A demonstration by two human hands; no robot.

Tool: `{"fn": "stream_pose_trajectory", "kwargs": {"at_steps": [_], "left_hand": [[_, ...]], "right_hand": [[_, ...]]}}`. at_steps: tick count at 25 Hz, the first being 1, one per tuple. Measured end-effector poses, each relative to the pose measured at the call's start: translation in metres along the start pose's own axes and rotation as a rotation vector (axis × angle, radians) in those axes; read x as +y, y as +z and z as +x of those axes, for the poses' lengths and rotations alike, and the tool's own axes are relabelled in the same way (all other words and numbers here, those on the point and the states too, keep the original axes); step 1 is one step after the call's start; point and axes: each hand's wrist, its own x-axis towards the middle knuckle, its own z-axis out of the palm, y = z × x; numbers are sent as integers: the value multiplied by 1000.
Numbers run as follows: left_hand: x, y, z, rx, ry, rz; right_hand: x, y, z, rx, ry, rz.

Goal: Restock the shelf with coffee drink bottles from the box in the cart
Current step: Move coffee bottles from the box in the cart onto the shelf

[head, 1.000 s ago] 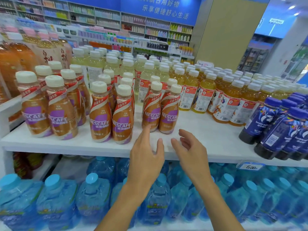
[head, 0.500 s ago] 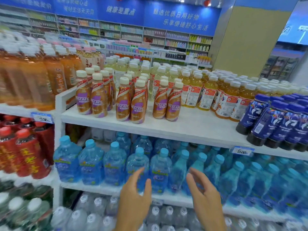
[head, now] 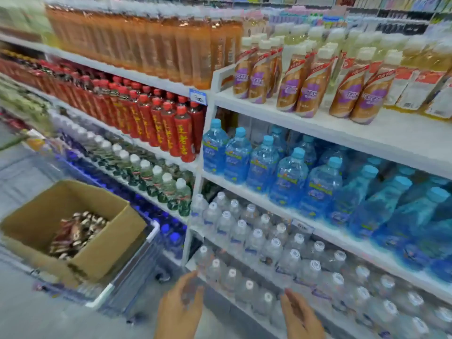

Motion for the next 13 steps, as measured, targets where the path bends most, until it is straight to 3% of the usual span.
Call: {"fn": "stream_pose_trajectory", "kwargs": {"at_steps": [2, 7, 13], "left_hand": [[-25, -35, -13, 139, -67, -83], [-65, -119, -28, 403, -164, -206], [-108, -211, -12, 552, -264, -335]], "right_hand": [[8, 28, -17, -95, 63, -44], [2, 102, -41, -357, -23, -166], [1, 219, -74, -470, -135, -355]]}}
